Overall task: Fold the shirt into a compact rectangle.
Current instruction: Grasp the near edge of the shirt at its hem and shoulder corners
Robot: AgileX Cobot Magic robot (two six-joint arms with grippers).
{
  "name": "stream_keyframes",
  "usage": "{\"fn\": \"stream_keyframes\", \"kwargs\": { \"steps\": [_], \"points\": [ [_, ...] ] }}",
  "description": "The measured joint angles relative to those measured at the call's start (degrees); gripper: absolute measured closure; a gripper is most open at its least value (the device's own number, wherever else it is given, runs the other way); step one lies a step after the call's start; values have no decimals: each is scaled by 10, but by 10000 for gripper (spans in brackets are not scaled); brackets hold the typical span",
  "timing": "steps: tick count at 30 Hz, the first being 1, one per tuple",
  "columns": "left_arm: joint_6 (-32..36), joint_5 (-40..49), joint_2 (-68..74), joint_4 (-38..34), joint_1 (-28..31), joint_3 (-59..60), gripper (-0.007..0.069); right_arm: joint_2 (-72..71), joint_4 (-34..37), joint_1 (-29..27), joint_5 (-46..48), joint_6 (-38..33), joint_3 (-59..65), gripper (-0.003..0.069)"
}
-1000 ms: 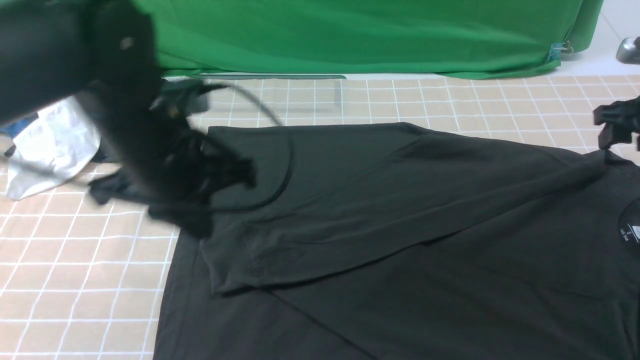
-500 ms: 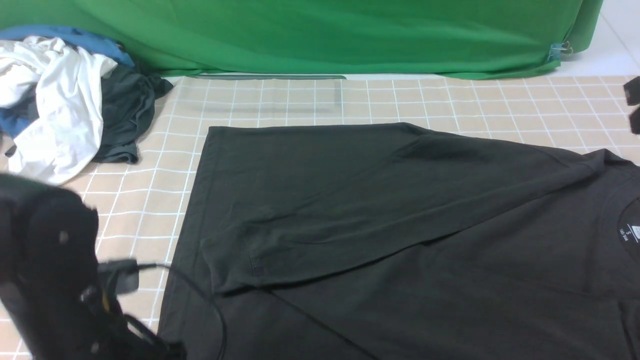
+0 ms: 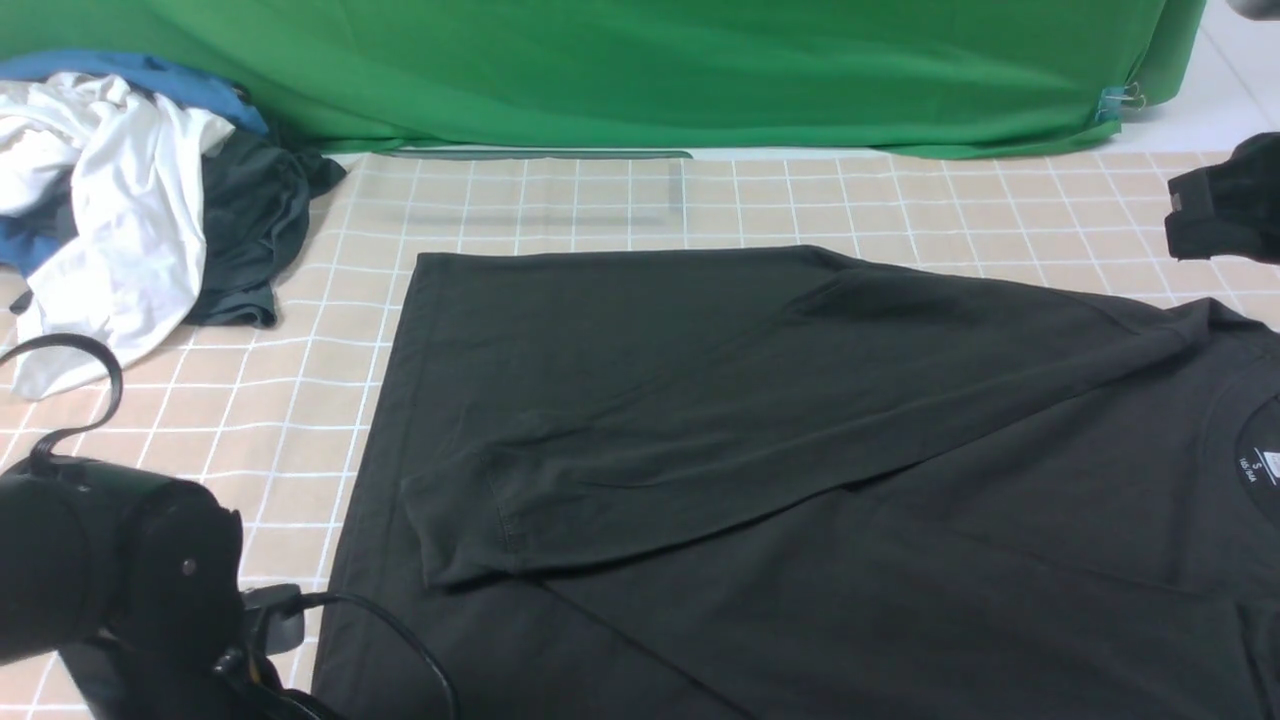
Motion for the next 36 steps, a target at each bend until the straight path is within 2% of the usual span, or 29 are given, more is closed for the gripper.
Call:
{"fn": "stream_keyframes", "kwargs": {
  "steps": [1, 4, 5, 6, 7, 9, 15, 19, 22, 24, 25, 26, 29, 30, 31, 36],
  "points": [
    [4, -1, 3, -4, 0, -1, 185, 0, 1, 0, 0, 0, 0, 620],
    [10, -9, 5, -21, 0, -3, 384, 0, 2, 0, 7, 0, 0, 620],
    [11, -10, 5, -23, 0, -3, 420, 0, 2, 0, 8, 0, 0, 620],
    [14, -16, 0, -32, 0, -3, 518, 0, 2, 0, 18, 0, 0, 620],
    [14, -18, -6, -33, 0, -3, 564, 0, 1, 0, 27, 0, 0, 620],
    [14, -15, -19, -24, -1, -3, 593, 0, -8, 0, 50, 0, 0, 620],
    [-12, 29, -96, 17, -1, -26, 596, 0, -61, 0, 127, 43, 8, 620],
    [-48, 62, -166, 70, -1, -36, 596, 0, -74, 0, 183, 82, 77, 603],
    [-61, 82, -186, 97, -1, -37, 596, -1, -74, 0, 182, 107, 152, 509],
    [-66, 83, -190, 105, -1, -37, 596, -2, -73, 0, 167, 115, 218, 391],
    [-66, 82, -190, 105, -1, -37, 596, -2, -72, 0, 164, 115, 224, 380],
    [-66, 75, -191, 105, -1, -37, 596, -2, -64, 0, 139, 114, 276, 294],
    [-66, 66, -191, 104, -1, -37, 596, -3, -50, 1, 85, 107, 340, 175],
    [-66, 66, -191, 104, -1, -37, 596, -3, -50, 2, 80, 107, 344, 175],
    [-65, 65, -191, 104, -1, -37, 596, -3, -49, 7, 52, 107, 364, 143],
    [-59, 65, -191, 104, -1, -37, 596, 0, -43, 34, -26, 107, 391, 122]
  ]
}}
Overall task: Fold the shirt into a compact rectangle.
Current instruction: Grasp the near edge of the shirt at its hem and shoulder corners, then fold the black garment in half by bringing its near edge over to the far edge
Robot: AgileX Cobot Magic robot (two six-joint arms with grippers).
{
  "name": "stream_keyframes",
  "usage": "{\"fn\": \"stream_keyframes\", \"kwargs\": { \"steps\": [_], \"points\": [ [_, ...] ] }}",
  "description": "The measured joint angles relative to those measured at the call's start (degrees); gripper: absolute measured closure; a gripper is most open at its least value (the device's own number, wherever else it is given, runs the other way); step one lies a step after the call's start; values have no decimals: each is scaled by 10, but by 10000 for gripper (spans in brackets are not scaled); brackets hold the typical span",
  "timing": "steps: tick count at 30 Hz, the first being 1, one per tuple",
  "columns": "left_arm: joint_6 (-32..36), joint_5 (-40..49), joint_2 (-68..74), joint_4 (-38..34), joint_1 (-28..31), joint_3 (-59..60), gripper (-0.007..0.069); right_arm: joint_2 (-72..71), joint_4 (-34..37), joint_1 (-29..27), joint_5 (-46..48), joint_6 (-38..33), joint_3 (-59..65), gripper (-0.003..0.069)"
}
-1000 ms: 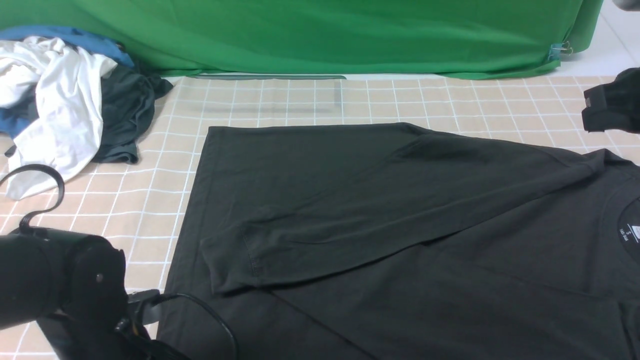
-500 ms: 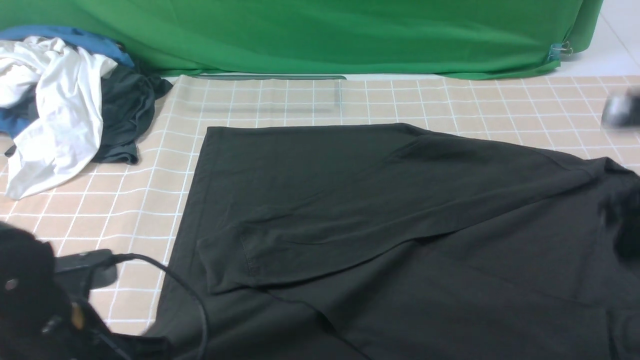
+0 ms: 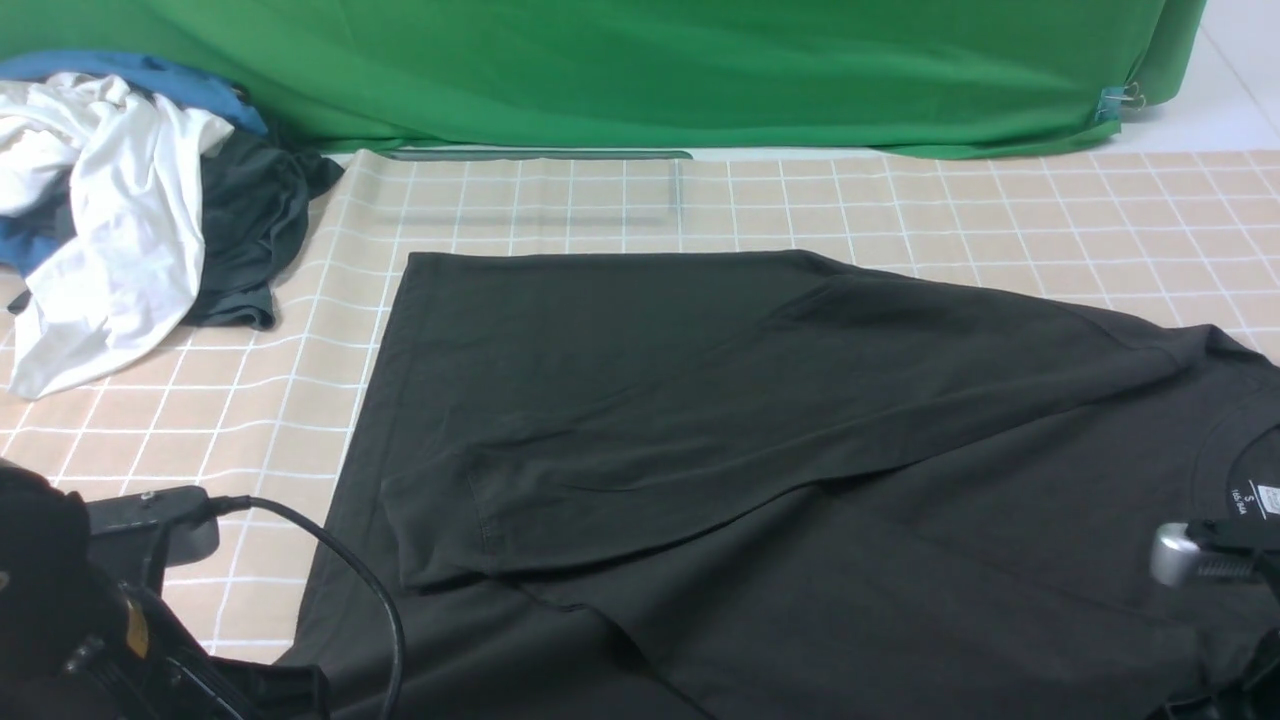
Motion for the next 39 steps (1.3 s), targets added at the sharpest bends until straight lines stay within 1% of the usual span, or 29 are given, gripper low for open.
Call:
{"fn": "stream_keyframes", "kwargs": {
  "steps": [4, 6, 8, 9, 10, 11, 14, 19, 22, 23, 24, 25, 26, 28, 32, 33, 34, 35, 37, 38, 39],
  "points": [
    [0, 0, 0, 0, 0, 0, 596, 20, -4, 9, -19, 4, 1, 135],
    [1, 0, 0, 0, 0, 0, 596, 27, -18, 11, -19, 0, -1, 251],
    [2, 0, 0, -2, 0, 0, 596, 27, -24, 11, -23, -10, -2, 450],
    [2, 0, 0, -5, 0, -1, 596, 27, -22, 11, -24, -14, -2, 511],
    [2, 2, 0, -8, 0, -2, 596, 24, -21, 11, -23, -16, -2, 557],
    [2, 7, 0, -11, 0, -7, 596, 19, -21, 11, -19, -17, -2, 580],
    [2, 18, 0, -13, 0, -32, 596, -5, -30, 11, 13, -17, -13, 592],
    [-2, 39, 0, -15, 14, -103, 596, -66, -76, 11, 104, -15, -74, 592],
    [-2, 46, 4, -18, 44, -139, 596, -76, -95, 11, 149, -15, -120, 592],
    [-2, 46, 5, -19, 46, -144, 596, -76, -95, 11, 149, -15, -120, 592],
    [5, 47, 14, -27, 66, -165, 596, -76, -99, 11, 158, -15, -143, 592],
    [7, 47, 17, -30, 69, -167, 596, -76, -100, 11, 158, -15, -146, 592],
    [17, 47, 34, -42, 89, -189, 596, -75, -104, 11, 162, -15, -168, 592],
    [26, 47, 57, -51, 105, -207, 596, -68, -104, 11, 162, -15, -189, 592],
    [31, 37, 113, -61, 130, -257, 596, -29, -108, 11, 162, -17, -241, 592],
    [37, 30, 148, -67, 139, -286, 596, 1, -109, 11, 162, -18, -278, 592],
    [38, 30, 153, -68, 140, -294, 596, 9, -109, 11, 163, -19, -282, 592],
    [43, 27, 191, -74, 146, -328, 596, 40, -110, 11, 163, -27, -321, 592],
    [45, 27, 217, -80, 149, -356, 596, 75, -110, 11, 163, -31, -358, 592],
    [51, 28, 254, -87, 153, -400, 596, 119, -111, 11, 164, -35, -398, 592],
    [52, 28, 258, -87, 154, -400, 596, 124, -111, 11, 164, -36, -410, 592]
  ]
}}
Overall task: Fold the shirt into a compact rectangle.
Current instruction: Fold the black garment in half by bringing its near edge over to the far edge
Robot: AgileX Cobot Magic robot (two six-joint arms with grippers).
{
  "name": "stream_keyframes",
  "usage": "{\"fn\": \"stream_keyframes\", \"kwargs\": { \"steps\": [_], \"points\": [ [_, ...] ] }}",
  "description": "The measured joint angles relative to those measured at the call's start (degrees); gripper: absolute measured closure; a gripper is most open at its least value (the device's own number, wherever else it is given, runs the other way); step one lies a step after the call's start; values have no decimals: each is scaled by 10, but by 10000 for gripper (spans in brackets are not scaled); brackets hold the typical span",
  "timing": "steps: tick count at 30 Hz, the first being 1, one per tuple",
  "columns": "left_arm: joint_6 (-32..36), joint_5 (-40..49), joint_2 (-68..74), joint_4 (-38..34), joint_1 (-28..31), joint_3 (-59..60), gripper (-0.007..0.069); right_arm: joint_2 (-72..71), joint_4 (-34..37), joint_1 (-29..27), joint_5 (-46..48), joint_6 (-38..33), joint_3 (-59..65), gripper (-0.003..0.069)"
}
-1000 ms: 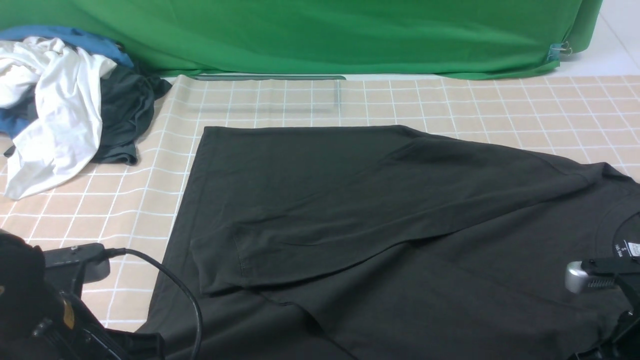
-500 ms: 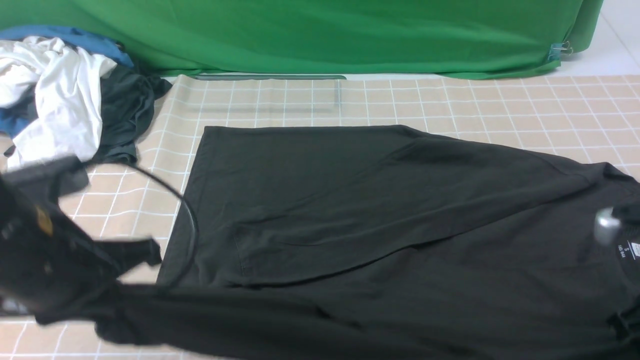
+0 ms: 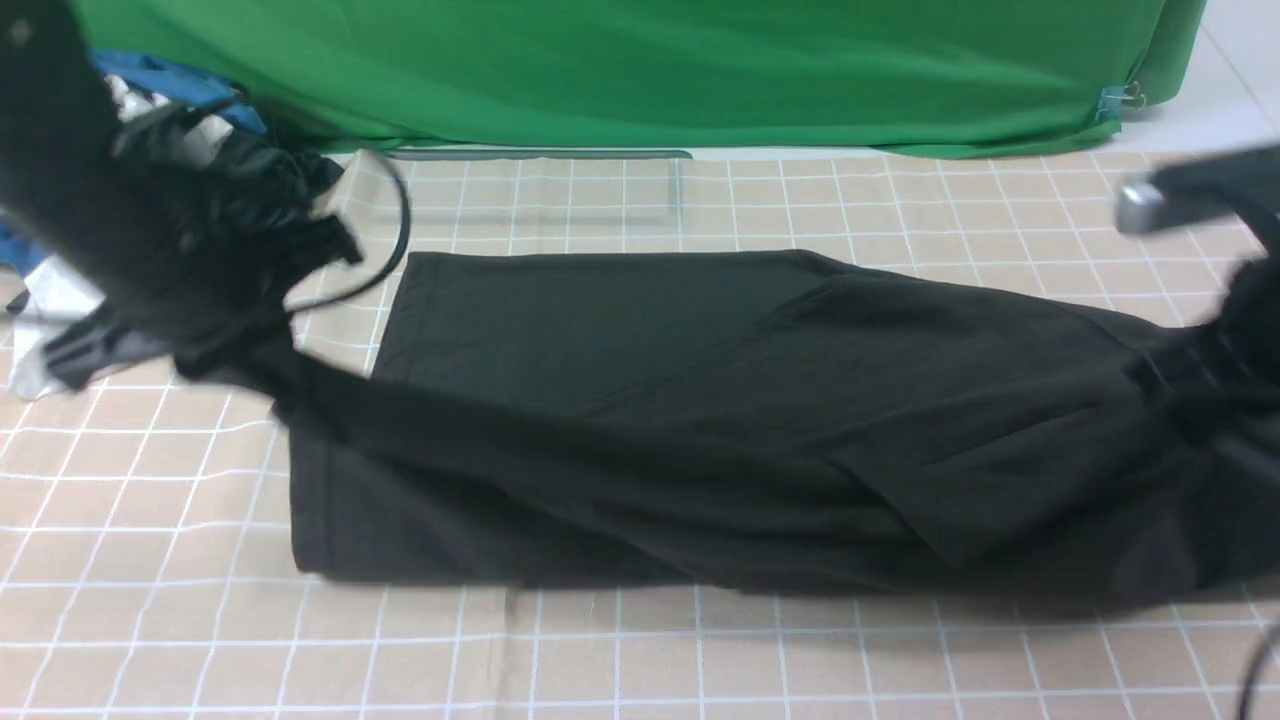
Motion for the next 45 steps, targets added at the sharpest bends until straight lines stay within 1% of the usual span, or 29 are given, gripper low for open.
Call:
{"fn": "stream_keyframes", "kwargs": {
  "steps": [4, 7, 12, 14, 17, 19, 21, 22, 23, 24, 25, 26, 27, 29, 31, 32, 33, 34, 35, 38, 41, 45],
  "points": [
    [2, 18, 108, -9, 15, -119, 596, 122, 1, -13, 19, -10, -137, 592],
    [2, 34, 168, -11, 25, -191, 596, 186, 1, -33, 26, -12, -206, 592],
    [-1, 40, 253, -12, 29, -280, 596, 270, 1, -52, 22, -12, -284, 592],
    [-2, 44, 267, -15, 29, -297, 596, 286, 1, -53, 15, -12, -295, 592],
    [-4, 55, 307, -16, 29, -327, 596, 318, 1, -53, -4, -12, -313, 561],
    [-6, 57, 322, -16, 29, -331, 596, 326, -3, -53, -14, -12, -319, 483],
    [-8, 58, 329, -15, 29, -332, 596, 328, -8, -53, -9, -12, -335, 368],
    [-8, 59, 330, -15, 29, -332, 596, 328, -9, -53, -7, -12, -337, 356],
    [-8, 59, 331, -15, 29, -332, 596, 328, -10, -52, 15, -12, -357, 285],
    [-8, 59, 331, -15, 29, -332, 595, 328, -10, -52, 36, -12, -372, 251],
    [-9, 59, 331, -15, 29, -333, 595, 328, -10, -51, 45, -12, -381, 244],
    [-9, 58, 331, -17, 29, -333, 595, 325, 0, -46, 69, -13, -395, 257],
    [-9, 58, 331, -17, 29, -333, 595, 323, 7, -44, 71, -14, -395, 264],
    [-13, 58, 331, -17, 29, -333, 595, 315, 70, -25, 84, -55, -390, 440],
    [-15, 58, 331, -18, 29, -333, 595, 315, 120, -6, 86, -89, -377, 558],
    [-15, 58, 331, -18, 29, -333, 595, 315, 141, 14, 87, -104, -364, 593],
    [-15, 58, 331, -18, 29, -333, 595, 315, 144, 14, 87, -106, -362, 597],
    [-16, 58, 331, -19, 29, -333, 595, 318, 157, 41, 81, -123, -342, 616],
    [-16, 58, 331, -19, 29, -333, 595, 320, 161, 57, 70, -131, -332, 619],
    [-16, 58, 331, -20, 29, -333, 595, 327, 164, 81, 37, -135, -313, 619],
    [-16, 58, 331, -20, 29, -333, 595, 335, 165, 95, -4, -132, -304, 619],
    [-16, 58, 331, -20, 29, -333, 595, 352, 161, 101, -31, -132, -303, 620]
  ]
}}
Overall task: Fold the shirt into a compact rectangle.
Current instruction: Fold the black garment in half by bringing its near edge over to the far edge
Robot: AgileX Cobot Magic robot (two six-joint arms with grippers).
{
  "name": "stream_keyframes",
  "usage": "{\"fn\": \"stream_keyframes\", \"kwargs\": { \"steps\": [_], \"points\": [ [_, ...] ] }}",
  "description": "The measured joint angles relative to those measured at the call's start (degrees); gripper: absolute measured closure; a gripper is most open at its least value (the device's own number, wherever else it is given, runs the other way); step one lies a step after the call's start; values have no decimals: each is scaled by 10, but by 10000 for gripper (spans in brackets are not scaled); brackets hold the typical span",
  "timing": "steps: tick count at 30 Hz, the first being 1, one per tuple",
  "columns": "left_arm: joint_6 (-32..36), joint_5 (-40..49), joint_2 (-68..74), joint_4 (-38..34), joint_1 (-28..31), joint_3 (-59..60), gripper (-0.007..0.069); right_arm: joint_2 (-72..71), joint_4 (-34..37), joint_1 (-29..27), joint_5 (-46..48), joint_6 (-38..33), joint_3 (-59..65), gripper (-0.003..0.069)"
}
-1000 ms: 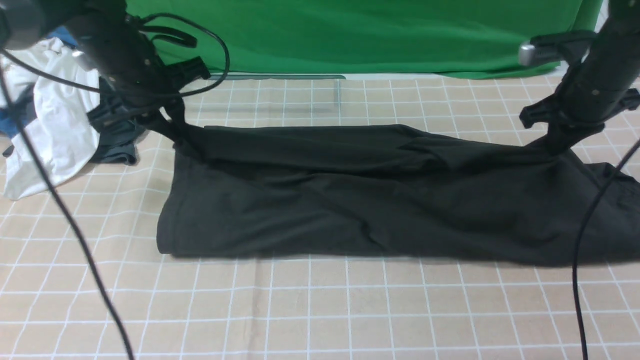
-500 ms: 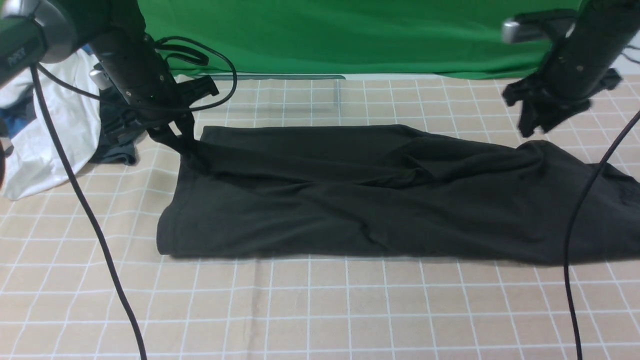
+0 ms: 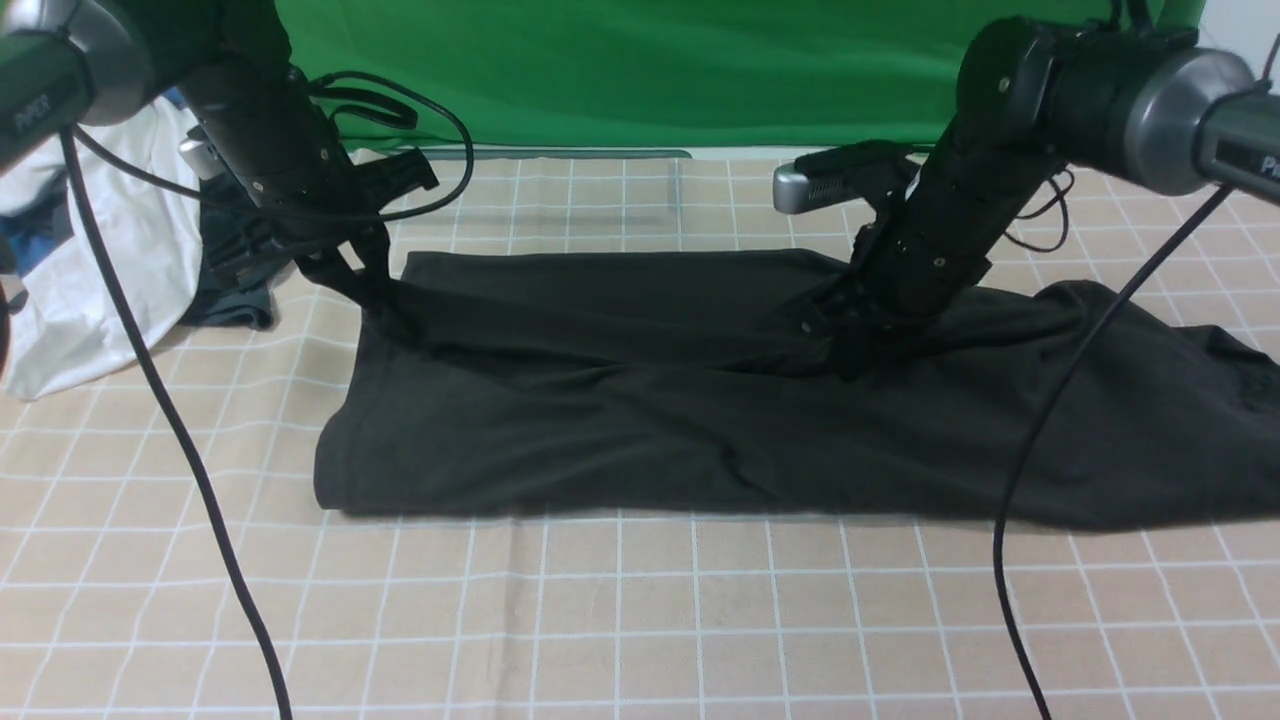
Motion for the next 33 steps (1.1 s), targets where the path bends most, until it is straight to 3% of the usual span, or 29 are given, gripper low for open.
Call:
{"fn": "stream_keyframes", "kwargs": {
  "steps": [9, 14, 19, 29, 33],
  "points": [
    [0, 0, 0, 0, 0, 0, 595, 33, -20, 1, -59, 14, 0, 620],
    [-4, 0, 0, -2, 0, 0, 595, 43, -64, 2, -208, 35, 0, 620],
    [-6, -3, 0, -2, 0, 0, 595, 49, -78, 1, -263, 44, -27, 620],
    [-7, -30, 0, -32, 0, 0, 594, 1, -78, 0, -9, 28, -109, 620],
    [-16, -51, 0, -37, 0, 0, 592, -1, -79, 0, 39, 17, -109, 620]
  ]
}}
